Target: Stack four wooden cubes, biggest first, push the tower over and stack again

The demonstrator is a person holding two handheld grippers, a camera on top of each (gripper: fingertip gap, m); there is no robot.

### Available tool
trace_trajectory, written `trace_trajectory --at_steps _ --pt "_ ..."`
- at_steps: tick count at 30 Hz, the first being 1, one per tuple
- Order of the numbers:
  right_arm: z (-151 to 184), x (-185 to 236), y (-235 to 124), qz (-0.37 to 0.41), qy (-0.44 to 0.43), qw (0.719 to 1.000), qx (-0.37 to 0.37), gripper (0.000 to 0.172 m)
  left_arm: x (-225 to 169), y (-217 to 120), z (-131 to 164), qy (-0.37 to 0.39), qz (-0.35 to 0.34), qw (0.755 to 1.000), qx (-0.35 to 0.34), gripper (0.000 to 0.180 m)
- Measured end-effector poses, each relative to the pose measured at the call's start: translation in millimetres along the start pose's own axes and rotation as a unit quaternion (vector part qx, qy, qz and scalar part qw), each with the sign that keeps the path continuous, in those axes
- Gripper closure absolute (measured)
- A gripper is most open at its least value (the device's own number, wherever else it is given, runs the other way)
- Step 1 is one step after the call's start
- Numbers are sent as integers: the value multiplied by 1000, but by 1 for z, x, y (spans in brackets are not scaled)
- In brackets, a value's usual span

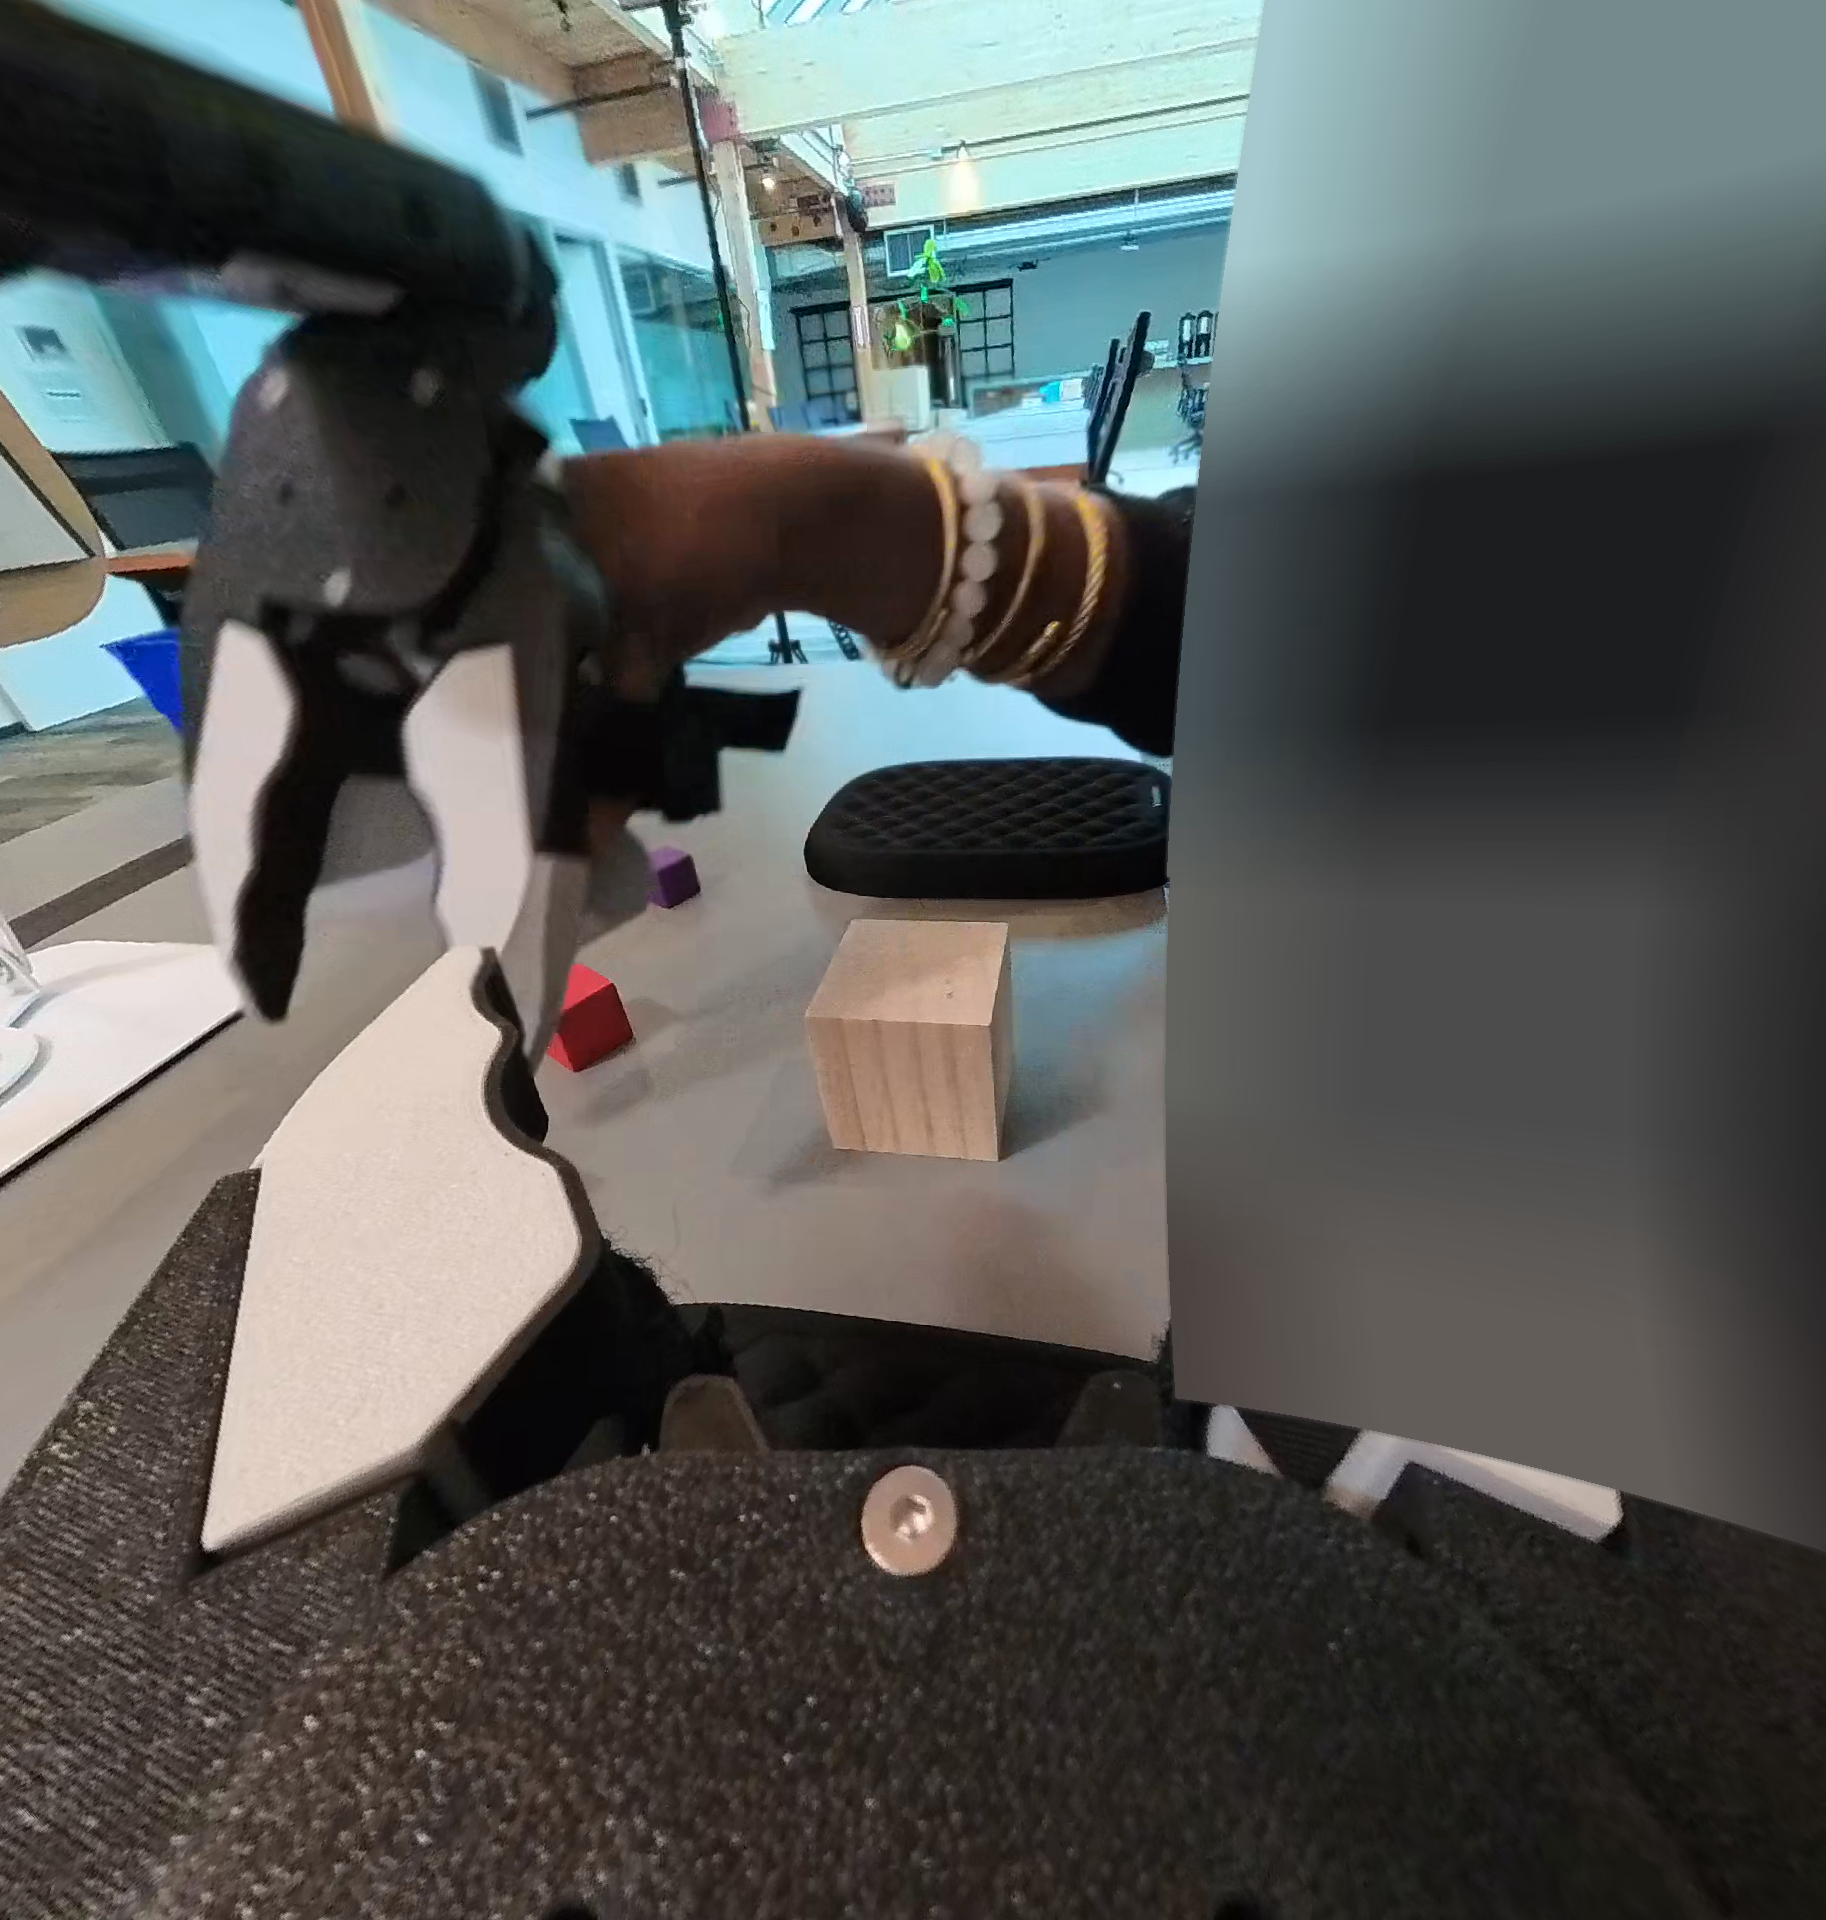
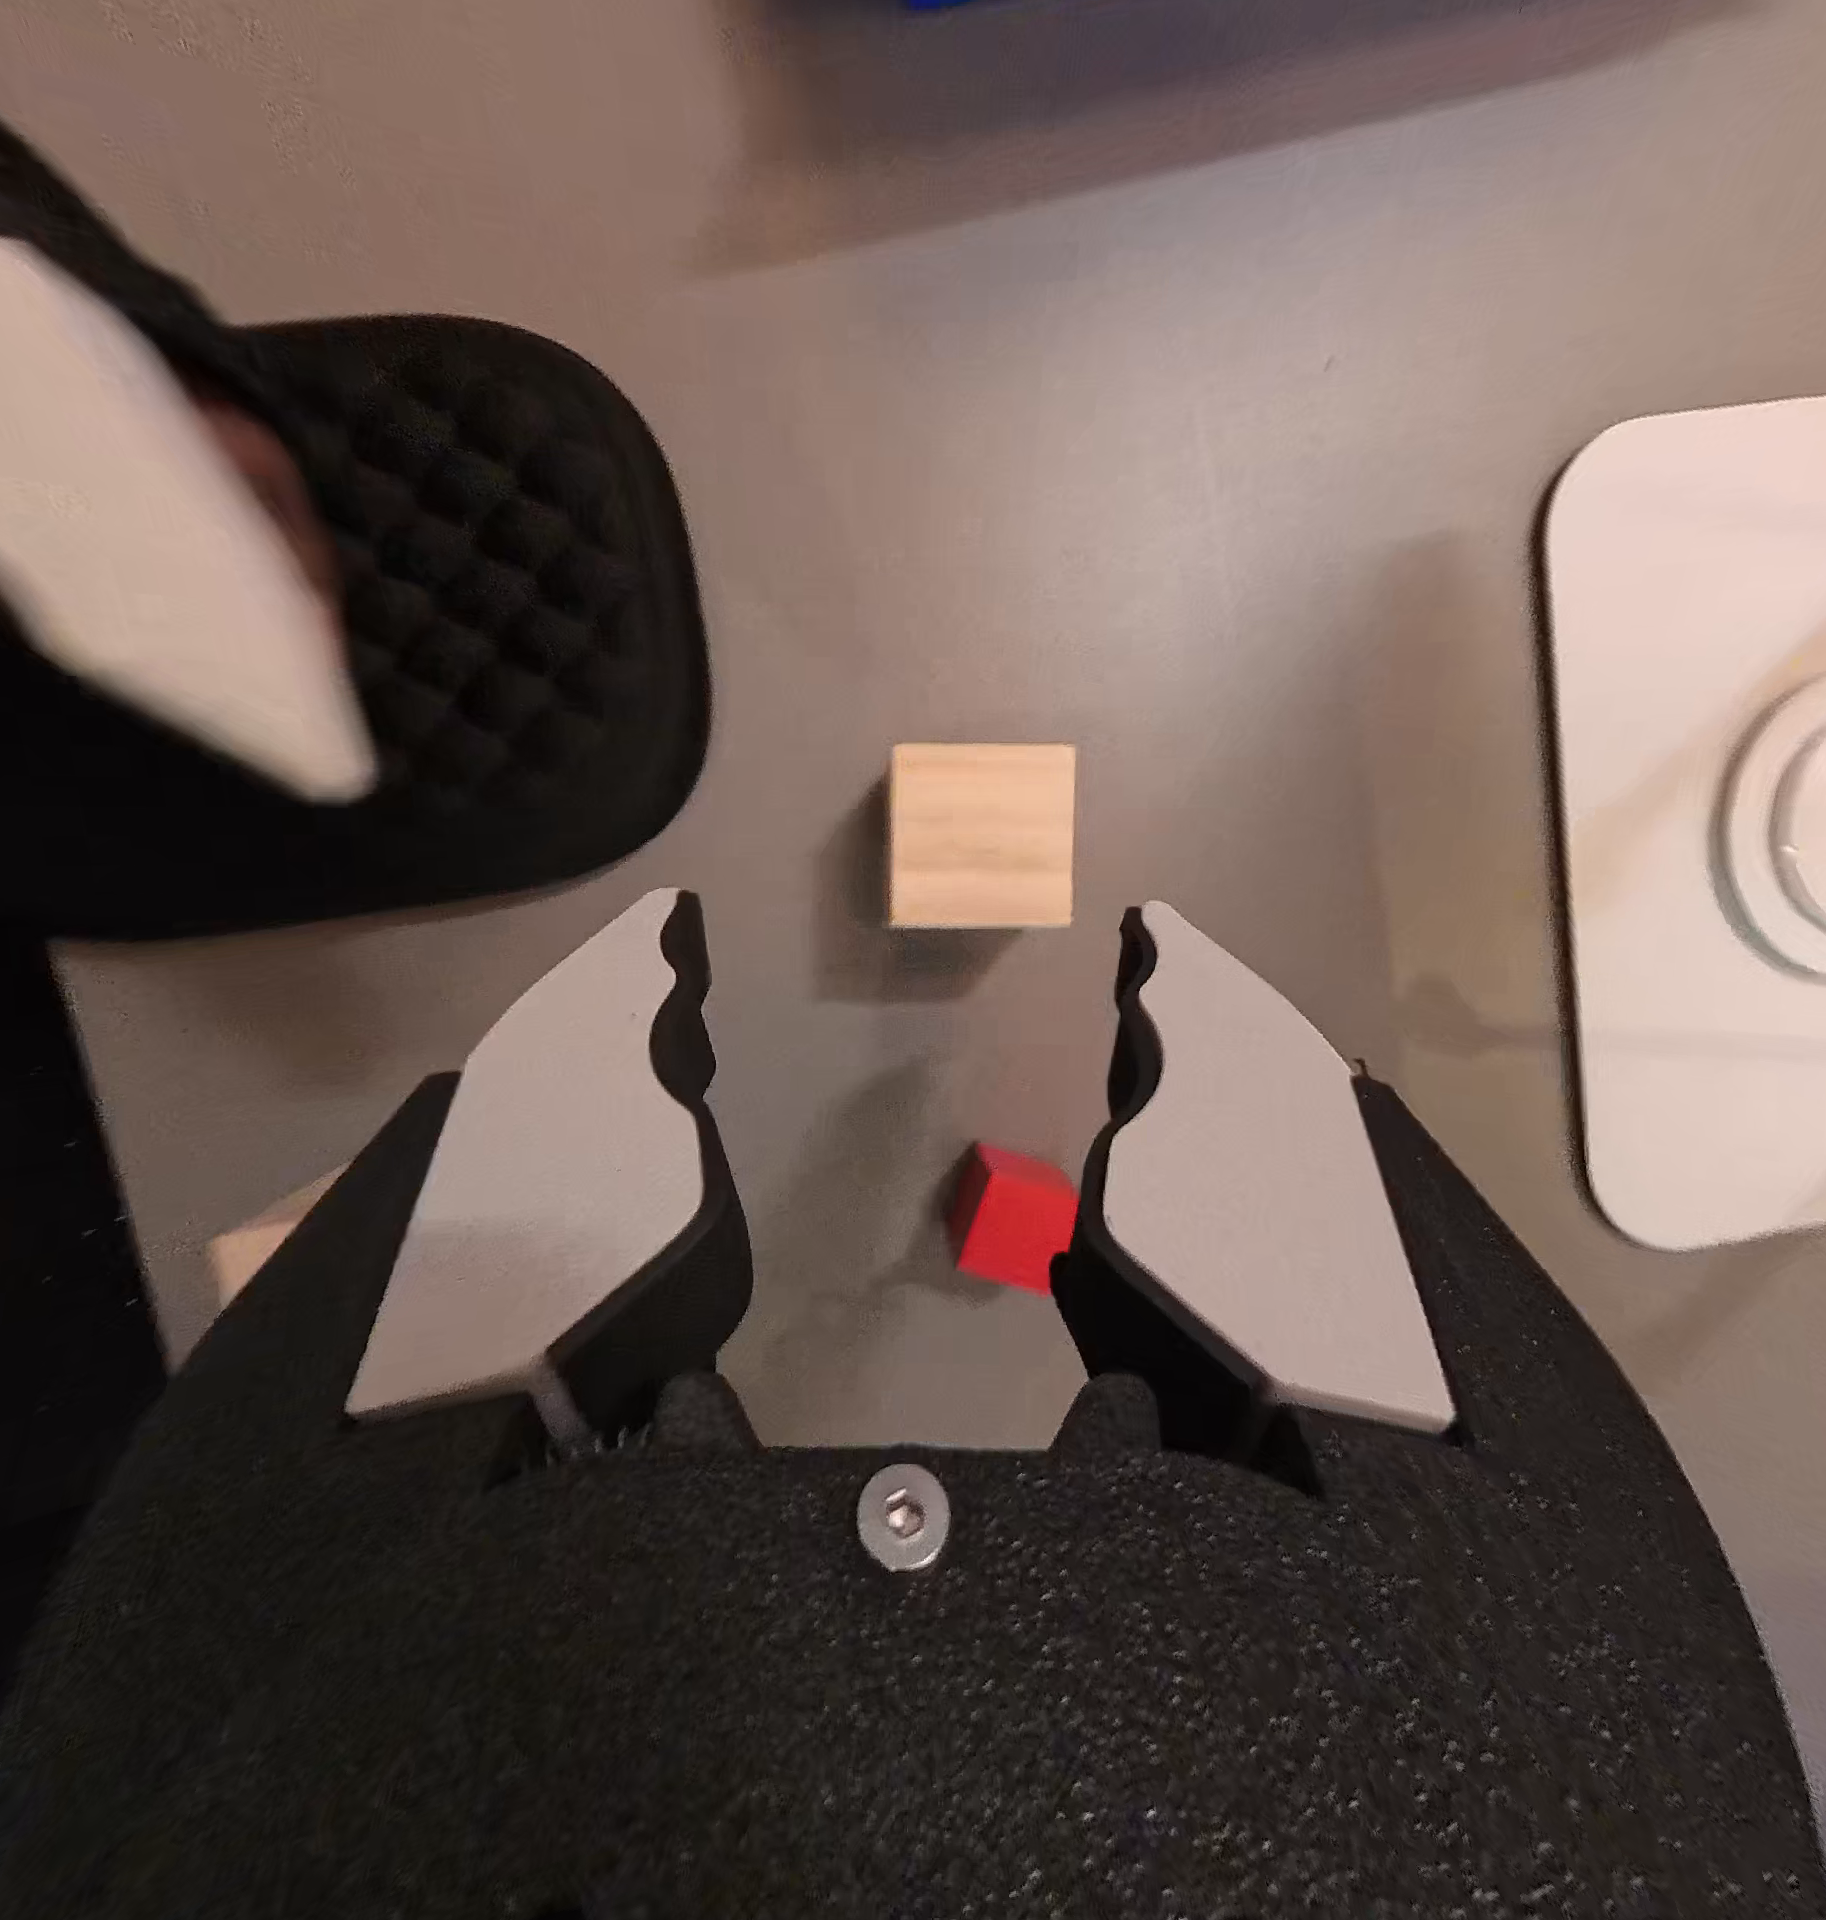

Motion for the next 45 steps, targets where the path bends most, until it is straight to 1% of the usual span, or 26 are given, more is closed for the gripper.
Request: trace_trajectory --at_steps 3,6,10,11,12,13,16,20,23,26,29,33,45 --pt "2 -18 25 -3 3 999 39 100 0 -1 -1 -3 1 1000 -3 43" --pt "5 -25 40 -11 9 998 67 105 0 -1 -1 -4 2 1000 -3 43" --pt "7 -26 48 -22 11 997 77 113 0 -1 -1 -4 2 1000 -4 43" --pt "7 -26 49 -23 11 997 78 117 0 -1 -1 -4 2 1000 -4 43" --pt "8 -26 49 -26 10 996 79 125 0 -1 -1 -4 2 1000 -5 43" --pt "8 -26 49 -28 10 996 79 127 0 -1 -1 -4 2 1000 -4 43" --pt "9 -21 41 -30 5 997 74 127 0 -1 -1 -6 2 1000 -4 43" --pt "4 1 1 -34 -5 999 29 127 0 -1 -1 -7 2 1000 -4 43" --pt "17 30 -32 -40 -8 999 19 127 1 -1 -1 -7 0 1000 -3 43" --pt "37 62 -50 -51 -10 998 26 127 1 -1 0 -7 0 1000 -2 44" --pt "53 88 -50 -60 -14 998 34 127 1 0 0 -5 -1 1000 2 44" --pt "62 104 -41 -58 -34 997 42 127 1 0 1 -2 -4 1000 3 45" --pt "64 108 -30 -58 -37 995 69 127 2 0 0 -6 -3 1000 1 45"
Point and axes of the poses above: each gripper's, where its closed fingertips meet, y out along the fingers, z out of its underside, x = y × z across the jaws, the point moved 2 cm from there along -y, back along the fingers, and after that the axes turned 11 degrees about -z, right-handed, at the moved point
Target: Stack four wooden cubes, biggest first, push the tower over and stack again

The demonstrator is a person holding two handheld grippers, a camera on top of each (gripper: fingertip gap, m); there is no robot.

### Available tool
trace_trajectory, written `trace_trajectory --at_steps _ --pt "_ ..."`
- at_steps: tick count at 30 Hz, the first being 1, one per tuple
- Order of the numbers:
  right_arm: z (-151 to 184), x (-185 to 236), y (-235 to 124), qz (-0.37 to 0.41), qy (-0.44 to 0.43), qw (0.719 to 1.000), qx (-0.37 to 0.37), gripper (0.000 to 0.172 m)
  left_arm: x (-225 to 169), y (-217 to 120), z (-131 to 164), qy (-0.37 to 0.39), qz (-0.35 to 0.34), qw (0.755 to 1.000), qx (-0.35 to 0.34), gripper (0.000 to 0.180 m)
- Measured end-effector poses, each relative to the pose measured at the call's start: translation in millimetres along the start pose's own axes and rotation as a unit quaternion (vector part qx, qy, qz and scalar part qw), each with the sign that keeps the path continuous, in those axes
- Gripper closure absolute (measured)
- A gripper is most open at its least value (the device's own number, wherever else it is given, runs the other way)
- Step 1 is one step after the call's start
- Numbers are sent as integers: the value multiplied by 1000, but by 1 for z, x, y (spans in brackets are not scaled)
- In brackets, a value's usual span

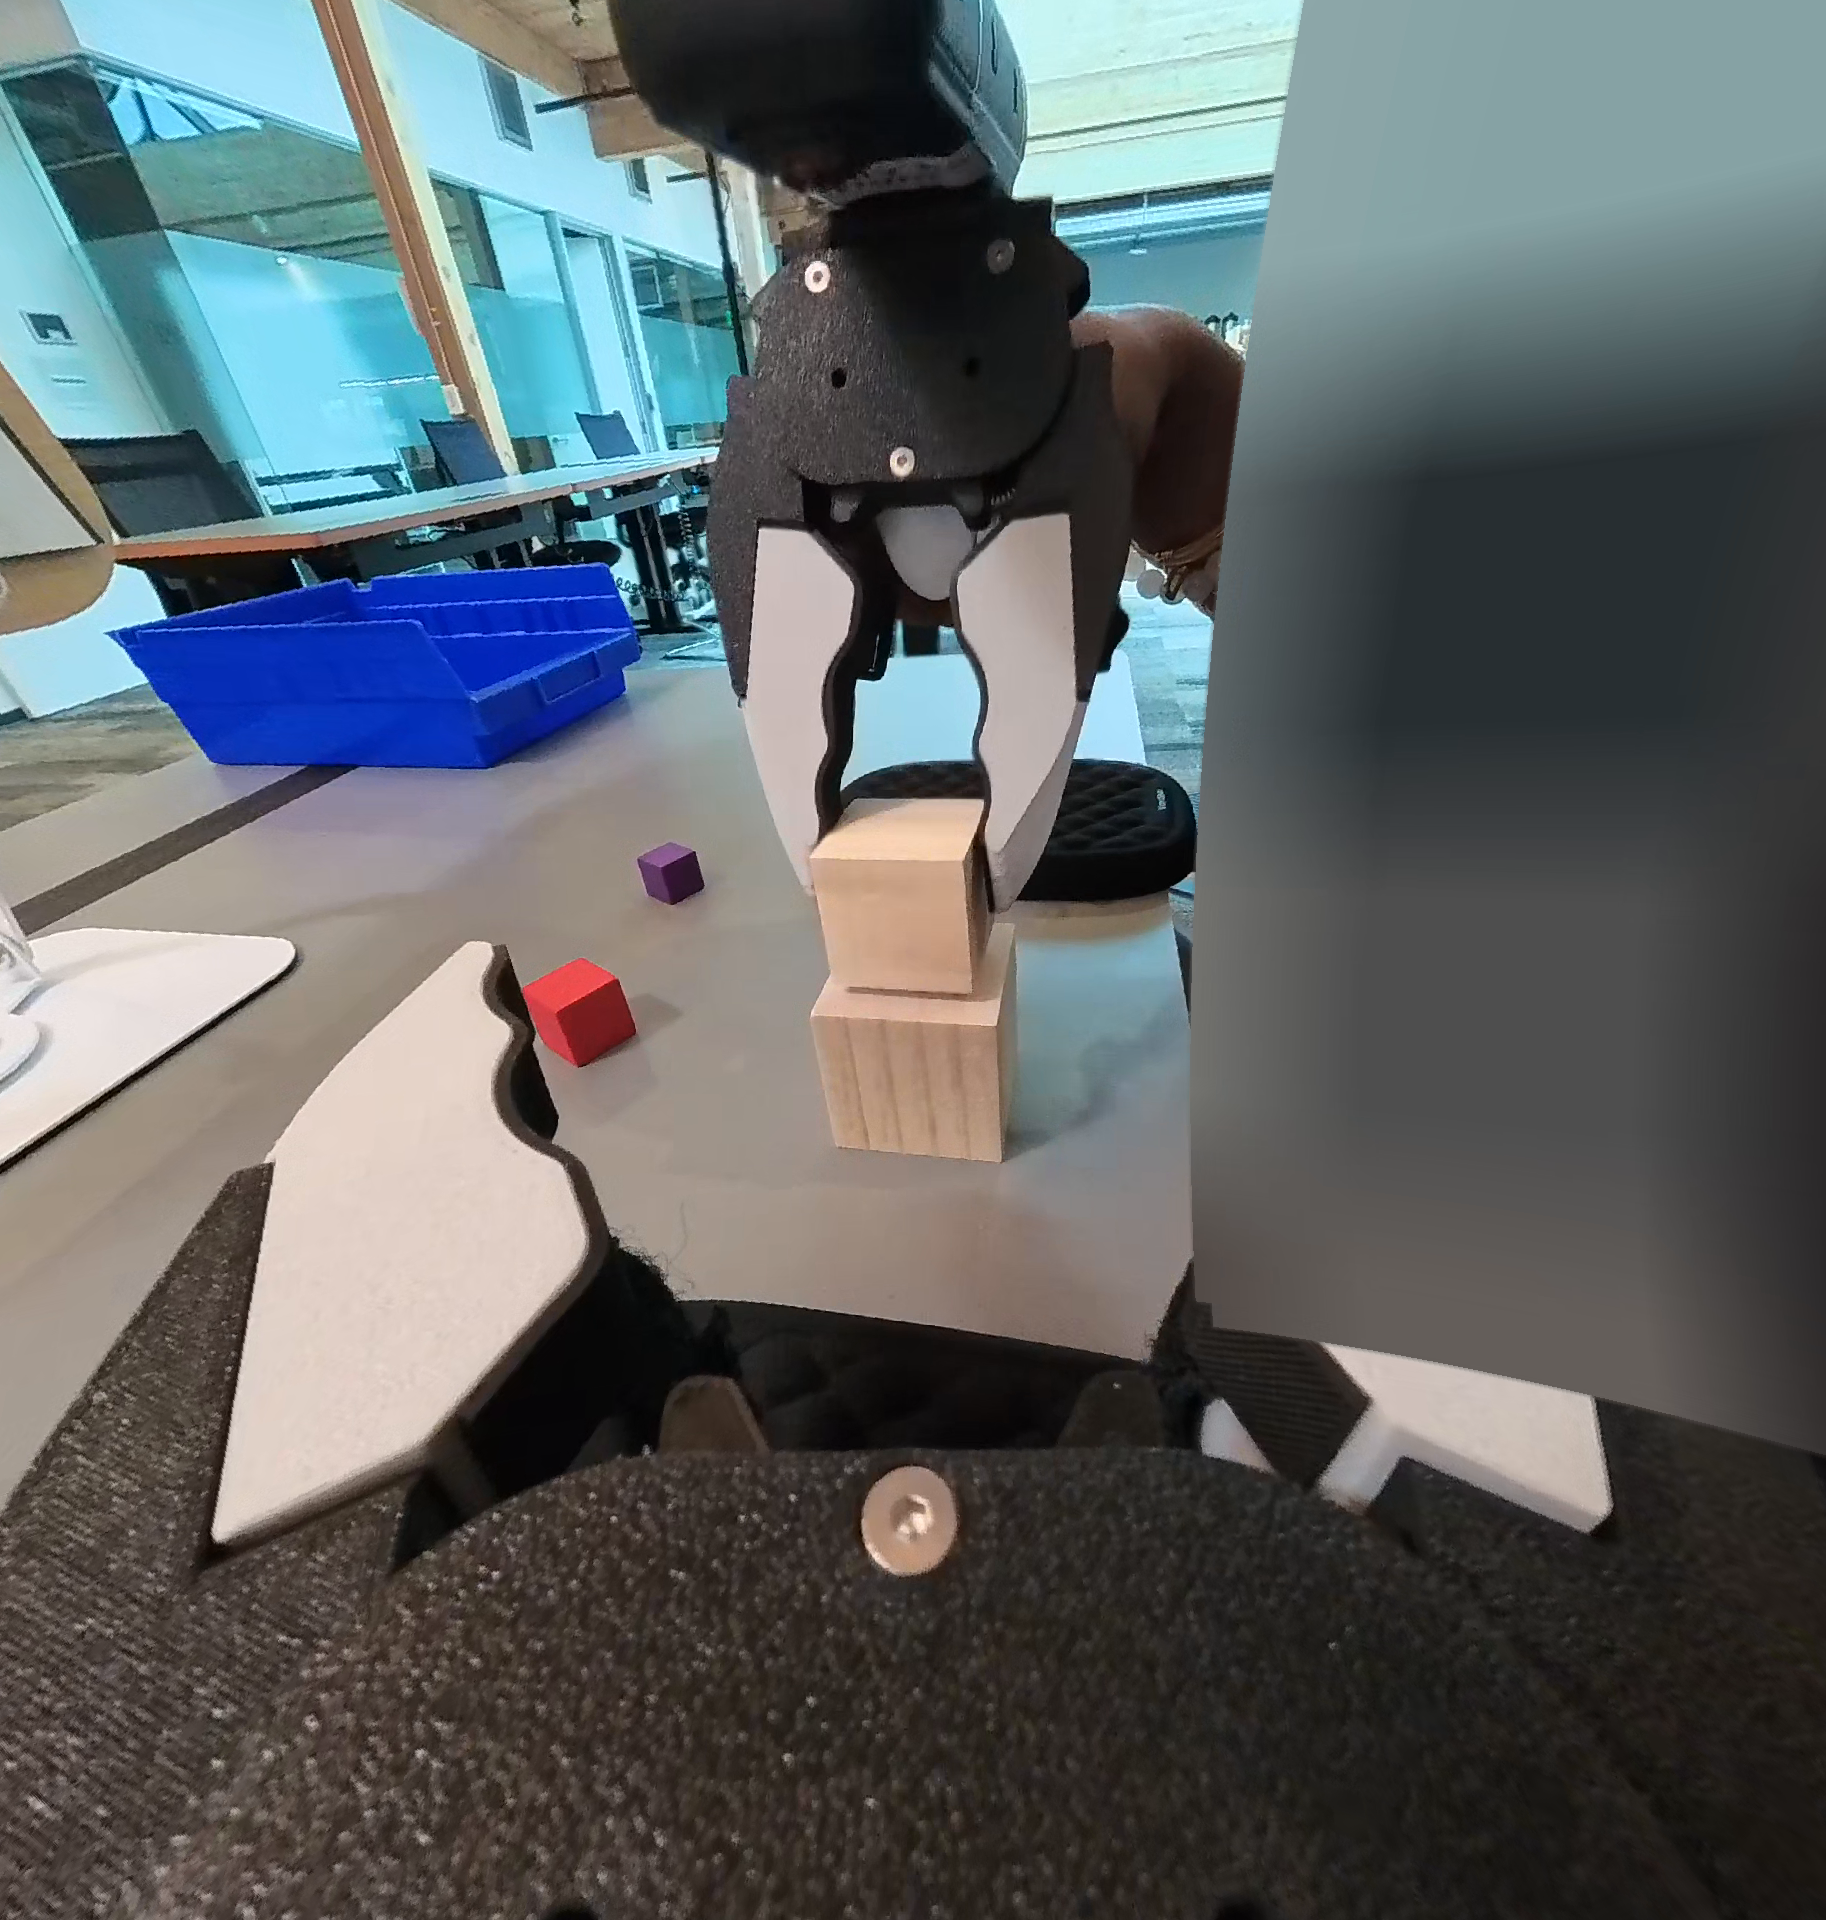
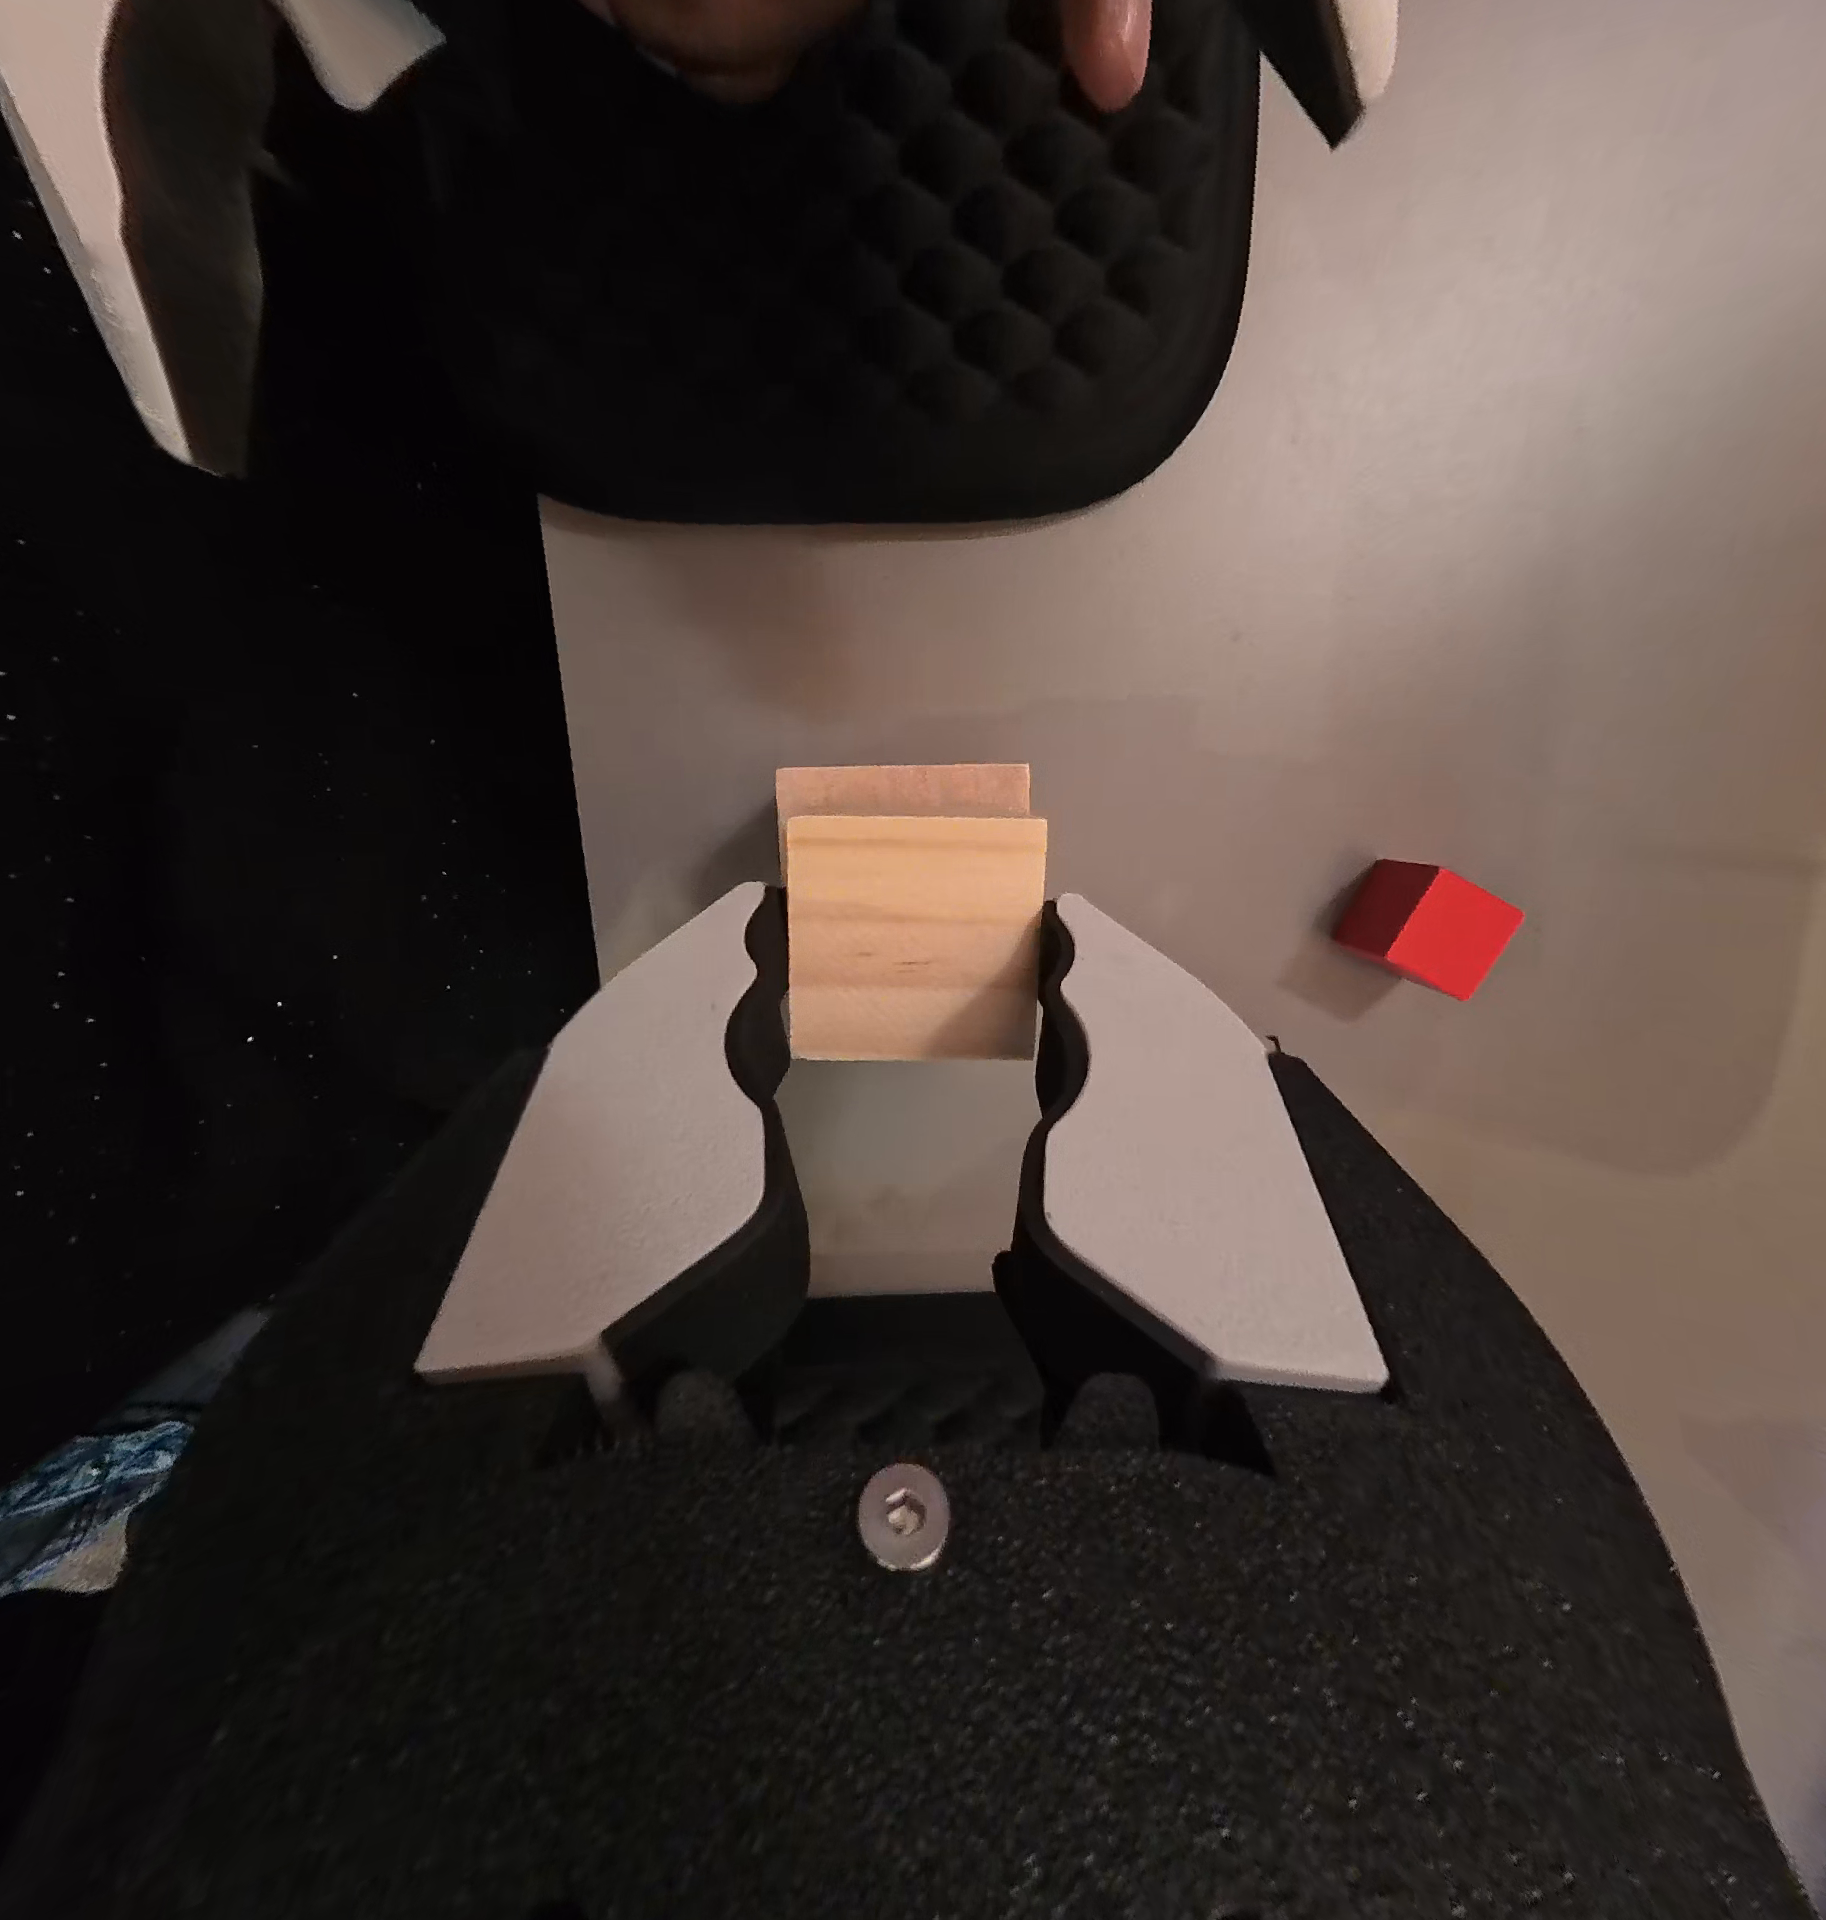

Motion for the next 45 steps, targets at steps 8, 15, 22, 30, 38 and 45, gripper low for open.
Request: trace_trajectory --at_steps 8,15,22,30,38,45 --pt "-1 -1 2 0 -3 1000 -2 127 0 0 0 2 -1 1000 0 46" --pt "0 -1 4 0 -7 1000 3 127 0 0 0 2 0 1000 -1 46" --pt "-2 -1 4 -3 -4 1000 -5 126 0 0 0 3 2 1000 -2 47" --pt "-5 -5 -14 9 -8 999 -41 102 -1 0 0 5 1 1000 -1 47" --pt "13 -95 -36 97 124 974 -161 111 -1 0 0 4 1 1000 -2 48" --pt "44 -136 19 88 174 976 -98 117 0 -1 -1 -1 2 1000 -4 49"
Point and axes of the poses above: each gripper's, where its closed fingertips meet, y out along the fingers, z out of its underside, x = y × z across the jaws, the point moved 2 cm from there along -y, back along the fingers, and after that the axes turned 11 degrees about -z, right-handed, at the moved point
